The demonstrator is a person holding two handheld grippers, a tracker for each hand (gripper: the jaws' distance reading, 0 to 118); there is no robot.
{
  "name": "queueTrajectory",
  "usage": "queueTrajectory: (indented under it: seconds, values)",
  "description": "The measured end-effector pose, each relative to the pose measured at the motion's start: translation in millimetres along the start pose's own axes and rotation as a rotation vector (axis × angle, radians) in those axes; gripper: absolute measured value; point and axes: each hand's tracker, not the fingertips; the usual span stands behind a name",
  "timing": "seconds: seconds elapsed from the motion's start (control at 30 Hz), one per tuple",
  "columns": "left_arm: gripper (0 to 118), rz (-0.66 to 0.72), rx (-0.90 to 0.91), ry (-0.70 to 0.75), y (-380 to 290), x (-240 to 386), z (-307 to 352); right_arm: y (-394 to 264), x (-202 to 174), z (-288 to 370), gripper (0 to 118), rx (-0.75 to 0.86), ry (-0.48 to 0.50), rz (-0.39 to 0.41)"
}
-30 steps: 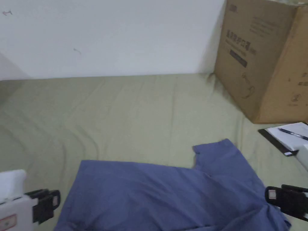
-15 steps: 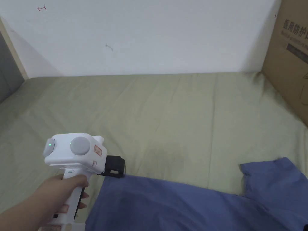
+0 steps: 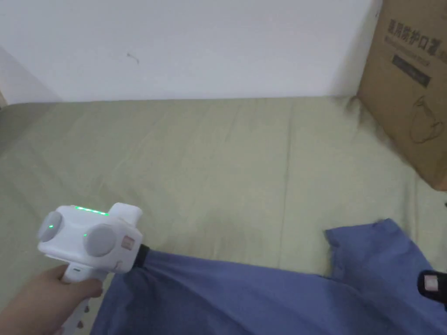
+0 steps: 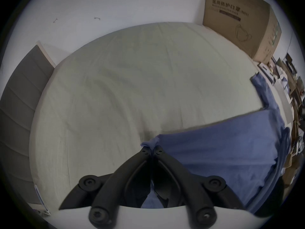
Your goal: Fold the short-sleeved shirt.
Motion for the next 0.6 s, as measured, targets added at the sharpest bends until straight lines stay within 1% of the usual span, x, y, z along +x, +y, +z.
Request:
queueTrajectory:
  seconds: [0.03,0.1,0.13,0.17,0.2,0.23,0.27,0.3,0.33,0.37,0.4,0.47,0.5,0.53,0.6]
  values:
    - [0,0.017,0.006,-0.005,1,-3,4,19,4,-5,0,0.008,-0.018,0.016]
    - [0,0.042,0.026,-0.004,0,-2,16,58,17,-28,0,-0.043,-0.064,0.03]
    - [0,0.061,0.033,-0.013,-1,1,23,75,26,-44,0,-0.09,-0.052,0.023]
    - [0,0.084,0.039,-0.026,-1,1,27,88,37,-63,16,-0.149,-0.015,0.009]
    - [0,0.105,0.041,-0.036,-3,2,31,98,49,-82,53,-0.213,-0.027,-0.029]
    - [0,0.119,0.042,-0.044,-4,3,33,105,60,-101,99,-0.268,-0.073,-0.059]
    - [0,0.135,0.044,-0.054,1,-2,30,106,70,-120,116,-0.312,-0.122,-0.086]
    - [0,0.148,0.042,-0.061,-1,-2,32,103,81,-130,109,-0.336,-0.145,-0.121]
    - [0,0.155,0.04,-0.065,-2,-3,32,108,90,-144,108,-0.309,-0.168,-0.138]
    - [0,0.163,0.039,-0.068,-3,-3,33,108,114,-163,109,-0.34,-0.203,-0.169]
    - [0,0.169,0.038,-0.069,-2,-9,29,105,125,-176,110,-0.367,-0.23,-0.19]
    - [0,0.172,0.028,-0.068,-5,-9,26,100,141,-199,109,-0.402,-0.283,-0.181]
    - [0,0.172,0.022,-0.067,-6,-9,24,91,128,-202,109,-0.417,-0.311,-0.147]
    - [0,0.17,0.014,-0.065,-7,-12,20,88,128,-209,106,-0.43,-0.326,-0.129]
    - [0,0.169,-0.002,-0.065,-10,-12,14,85,124,-217,91,-0.437,-0.325,-0.106]
